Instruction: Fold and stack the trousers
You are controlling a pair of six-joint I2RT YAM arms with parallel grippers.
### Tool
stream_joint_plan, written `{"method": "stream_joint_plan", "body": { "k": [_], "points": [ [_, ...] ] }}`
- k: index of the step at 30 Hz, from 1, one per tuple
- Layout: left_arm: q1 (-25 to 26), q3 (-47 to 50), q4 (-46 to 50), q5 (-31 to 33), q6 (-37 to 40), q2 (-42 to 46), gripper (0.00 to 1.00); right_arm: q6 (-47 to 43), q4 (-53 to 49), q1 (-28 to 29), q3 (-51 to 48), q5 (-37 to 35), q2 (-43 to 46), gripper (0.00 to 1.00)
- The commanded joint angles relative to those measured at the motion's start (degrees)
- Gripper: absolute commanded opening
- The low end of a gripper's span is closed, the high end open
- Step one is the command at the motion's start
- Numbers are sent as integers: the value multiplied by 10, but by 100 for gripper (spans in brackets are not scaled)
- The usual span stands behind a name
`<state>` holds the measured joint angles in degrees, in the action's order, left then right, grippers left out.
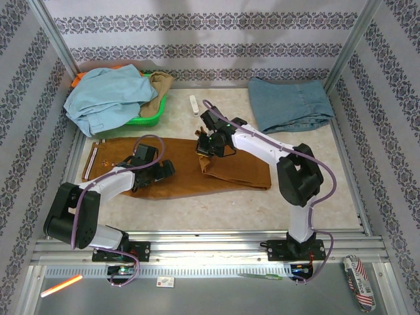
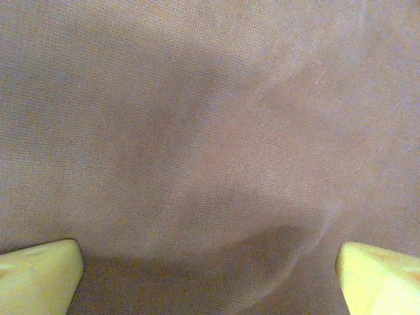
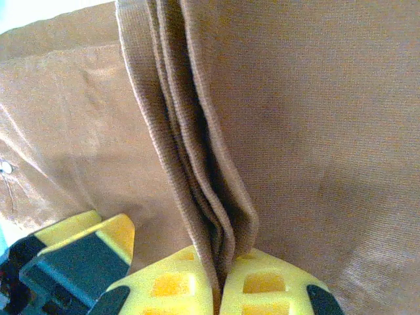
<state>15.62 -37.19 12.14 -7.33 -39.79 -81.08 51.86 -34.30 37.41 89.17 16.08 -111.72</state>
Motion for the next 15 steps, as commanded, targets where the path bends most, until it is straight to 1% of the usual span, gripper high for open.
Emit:
{"method": "stream_joint_plan", "body": {
  "k": [1,3,4,5,7,8,9,12,15],
  "points": [
    [-7,11,13,-20,13,8,100,33,41,11,14,4,-22,0],
    [-7,11,17,-21,12,12,100,40,49,18,13,4,-33,1],
    [-8,10,19,-24,12,13,100,44,55,21,14,10,-42,9],
    [-8,11,19,-27,11,14,100,48,59,23,15,20,-51,21],
    [-9,8,22,-33,8,20,100,56,74,24,11,48,-62,31],
    [-9,7,28,-35,7,24,100,56,85,23,6,63,-61,39],
    [-9,5,33,-37,8,29,100,50,93,22,5,75,-58,44],
    [-9,-1,48,-43,9,51,100,12,87,16,20,124,-40,50],
    [-9,-13,72,-46,15,70,100,-9,94,-7,-10,143,14,54]
  ]
}}
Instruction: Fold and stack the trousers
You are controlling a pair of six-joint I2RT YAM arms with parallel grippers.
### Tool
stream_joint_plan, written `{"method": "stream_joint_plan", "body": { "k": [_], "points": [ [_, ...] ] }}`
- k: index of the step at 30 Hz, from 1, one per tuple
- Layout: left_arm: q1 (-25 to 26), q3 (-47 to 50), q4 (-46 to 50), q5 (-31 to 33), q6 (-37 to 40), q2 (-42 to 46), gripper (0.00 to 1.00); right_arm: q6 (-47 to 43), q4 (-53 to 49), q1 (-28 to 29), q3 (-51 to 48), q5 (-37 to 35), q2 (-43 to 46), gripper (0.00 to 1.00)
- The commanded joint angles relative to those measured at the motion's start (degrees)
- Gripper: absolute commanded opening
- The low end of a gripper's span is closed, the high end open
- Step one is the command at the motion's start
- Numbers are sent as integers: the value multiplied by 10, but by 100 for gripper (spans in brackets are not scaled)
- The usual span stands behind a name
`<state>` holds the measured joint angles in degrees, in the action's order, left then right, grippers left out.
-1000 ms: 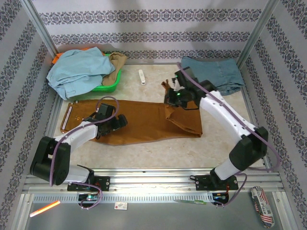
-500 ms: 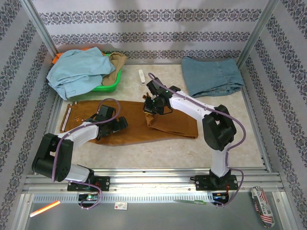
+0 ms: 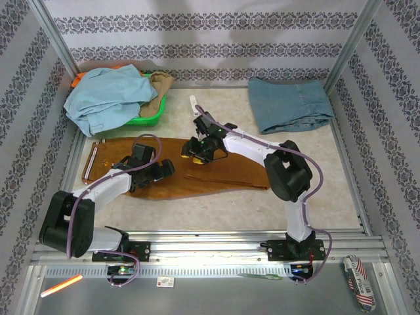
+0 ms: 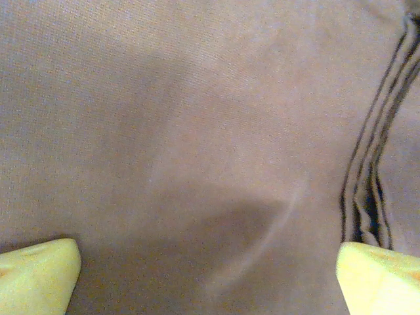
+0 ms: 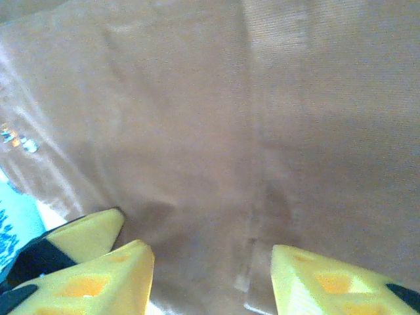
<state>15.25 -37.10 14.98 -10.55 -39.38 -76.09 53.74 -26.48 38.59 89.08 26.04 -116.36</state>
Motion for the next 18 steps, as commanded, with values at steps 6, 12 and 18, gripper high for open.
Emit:
{"method": "stream_joint_plan", "body": {
  "k": [6,12,18],
  "points": [
    [0,-46,76,-27,11,36,100,-102,-18,-123,-111,43,187,55],
    [52,-124,109,2,20,2,96,-178,-70,-259,-240,7,297,57],
    [129,-223,130,51,40,-110,94,-204,-46,-360,-345,1,321,63]
  ]
}}
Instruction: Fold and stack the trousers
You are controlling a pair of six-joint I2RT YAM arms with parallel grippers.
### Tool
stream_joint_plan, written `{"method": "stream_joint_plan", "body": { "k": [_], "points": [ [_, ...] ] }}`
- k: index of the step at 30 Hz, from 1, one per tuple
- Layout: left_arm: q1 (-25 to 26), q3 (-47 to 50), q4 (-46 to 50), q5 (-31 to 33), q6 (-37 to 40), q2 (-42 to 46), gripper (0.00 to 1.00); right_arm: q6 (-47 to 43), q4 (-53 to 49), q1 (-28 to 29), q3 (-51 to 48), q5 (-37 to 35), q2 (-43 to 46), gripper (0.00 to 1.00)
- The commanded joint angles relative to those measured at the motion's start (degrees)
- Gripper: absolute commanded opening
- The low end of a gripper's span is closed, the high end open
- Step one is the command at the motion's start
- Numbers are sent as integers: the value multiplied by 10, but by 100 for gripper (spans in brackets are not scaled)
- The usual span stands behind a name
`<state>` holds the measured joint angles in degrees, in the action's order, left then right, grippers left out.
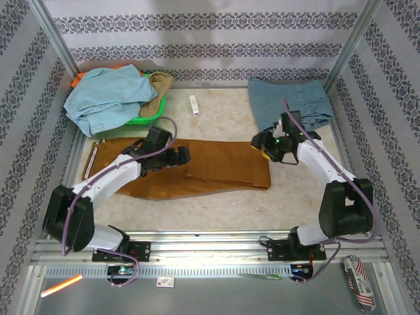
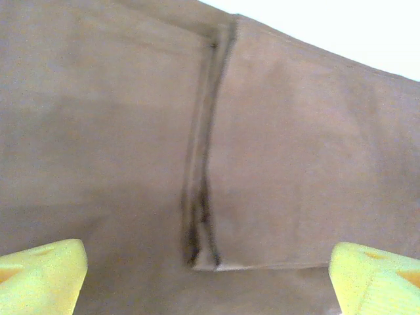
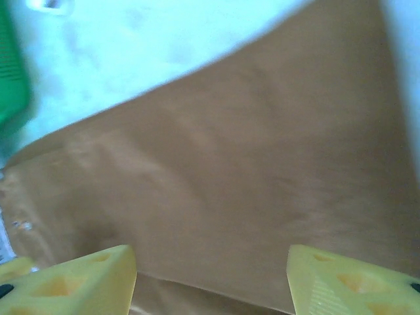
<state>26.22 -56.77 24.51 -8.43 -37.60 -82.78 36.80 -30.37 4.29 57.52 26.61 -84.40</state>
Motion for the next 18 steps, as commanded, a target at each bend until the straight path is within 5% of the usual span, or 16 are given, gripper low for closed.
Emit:
{"method": "stream_joint_plan", "body": {
  "k": [1,18],
  "points": [
    [26,-41,36,32,24,-66,93,-32,-1,-26,-42,-1,-3,63],
    [57,-82,16,-22,29,-215,50,-56,20,-74,-99,26,25,65]
  ]
}}
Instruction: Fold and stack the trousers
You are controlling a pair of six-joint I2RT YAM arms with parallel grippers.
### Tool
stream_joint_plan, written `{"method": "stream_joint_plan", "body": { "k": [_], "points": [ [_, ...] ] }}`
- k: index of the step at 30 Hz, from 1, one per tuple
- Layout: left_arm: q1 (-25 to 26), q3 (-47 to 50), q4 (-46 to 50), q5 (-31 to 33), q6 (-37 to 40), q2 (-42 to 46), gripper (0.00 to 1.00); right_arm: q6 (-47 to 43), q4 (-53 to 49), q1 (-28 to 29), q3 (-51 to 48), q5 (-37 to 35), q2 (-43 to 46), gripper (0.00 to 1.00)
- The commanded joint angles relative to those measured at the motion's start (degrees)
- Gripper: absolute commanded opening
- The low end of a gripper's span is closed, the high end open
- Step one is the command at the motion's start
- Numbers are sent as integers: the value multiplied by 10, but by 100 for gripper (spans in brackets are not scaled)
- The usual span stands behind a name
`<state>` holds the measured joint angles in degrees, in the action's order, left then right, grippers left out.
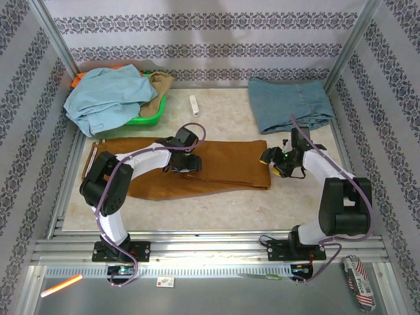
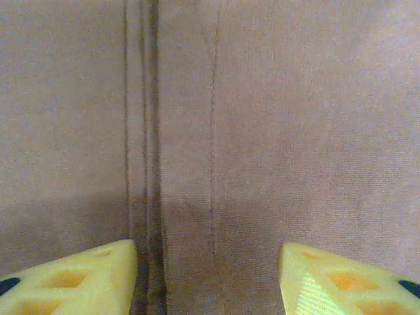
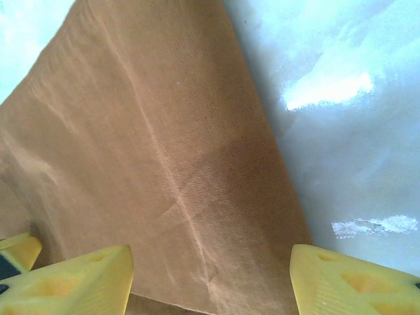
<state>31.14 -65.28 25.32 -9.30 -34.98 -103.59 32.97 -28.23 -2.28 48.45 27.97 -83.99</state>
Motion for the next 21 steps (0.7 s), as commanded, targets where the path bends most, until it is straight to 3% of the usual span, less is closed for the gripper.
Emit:
{"method": "stream_joint_plan", "body": {
  "k": [1,8,14,21],
  "points": [
    [8,7,6,-10,1,-3,42,-20,-5,-13,-8,12,24,65],
    [8,23,-5,-11,-1,42,2,-25,-15,-45,-10,20,54,64],
    [9,9,-11,-33,-2,82,0,-27,-18,-52,-9,20,62,64],
    [11,19,20,18,-1,142,0,-26,-16,-55,-6,23,60,64]
  ]
}}
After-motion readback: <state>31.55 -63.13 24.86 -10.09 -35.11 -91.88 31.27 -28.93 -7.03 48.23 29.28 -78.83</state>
